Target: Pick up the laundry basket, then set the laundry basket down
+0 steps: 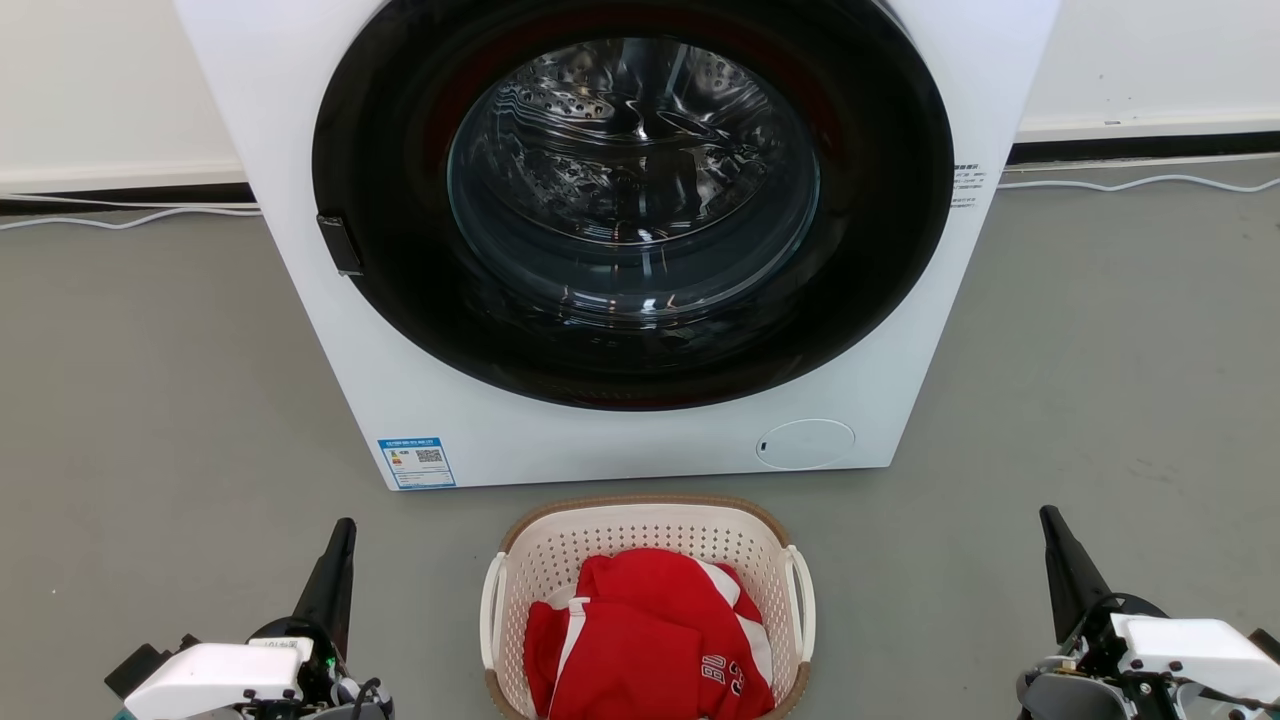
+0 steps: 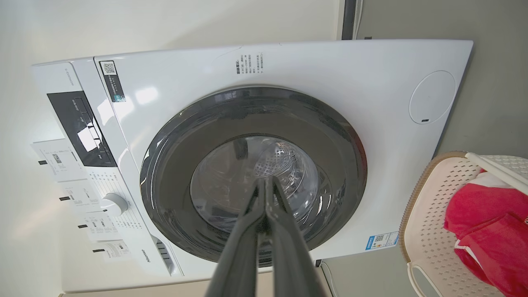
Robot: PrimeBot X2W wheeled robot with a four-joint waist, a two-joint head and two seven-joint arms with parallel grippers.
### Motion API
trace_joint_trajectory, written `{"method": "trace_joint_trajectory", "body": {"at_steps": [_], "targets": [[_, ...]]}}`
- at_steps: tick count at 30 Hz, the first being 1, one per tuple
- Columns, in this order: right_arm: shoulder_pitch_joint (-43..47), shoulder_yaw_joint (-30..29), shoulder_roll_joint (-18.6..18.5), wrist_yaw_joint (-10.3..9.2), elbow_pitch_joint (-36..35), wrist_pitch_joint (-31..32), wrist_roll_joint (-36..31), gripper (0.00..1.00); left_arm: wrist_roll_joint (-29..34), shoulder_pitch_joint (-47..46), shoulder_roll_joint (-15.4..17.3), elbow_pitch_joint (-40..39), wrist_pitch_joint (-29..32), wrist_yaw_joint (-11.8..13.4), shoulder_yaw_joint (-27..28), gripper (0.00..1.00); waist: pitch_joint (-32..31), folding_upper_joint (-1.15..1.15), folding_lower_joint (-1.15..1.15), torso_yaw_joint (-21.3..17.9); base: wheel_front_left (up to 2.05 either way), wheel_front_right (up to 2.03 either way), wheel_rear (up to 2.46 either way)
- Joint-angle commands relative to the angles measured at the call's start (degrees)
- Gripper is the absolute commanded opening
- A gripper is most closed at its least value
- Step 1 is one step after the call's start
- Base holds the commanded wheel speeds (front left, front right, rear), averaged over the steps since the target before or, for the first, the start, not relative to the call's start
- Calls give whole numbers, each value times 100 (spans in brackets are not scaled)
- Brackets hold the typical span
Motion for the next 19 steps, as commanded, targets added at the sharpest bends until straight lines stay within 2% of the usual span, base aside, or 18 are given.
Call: {"method": "trace_joint_trajectory", "body": {"at_steps": [1, 19], "targets": [[-337, 110, -24, 42, -148, 43, -38, 0, -32, -319, 62, -179, 36, -59, 148, 0, 0, 0, 0, 0, 0, 0, 0], [-338, 99, -17, 42, -148, 52, -47, 0, -32, -319, 62, -179, 36, -59, 148, 0, 0, 0, 0, 0, 0, 0, 0]]}}
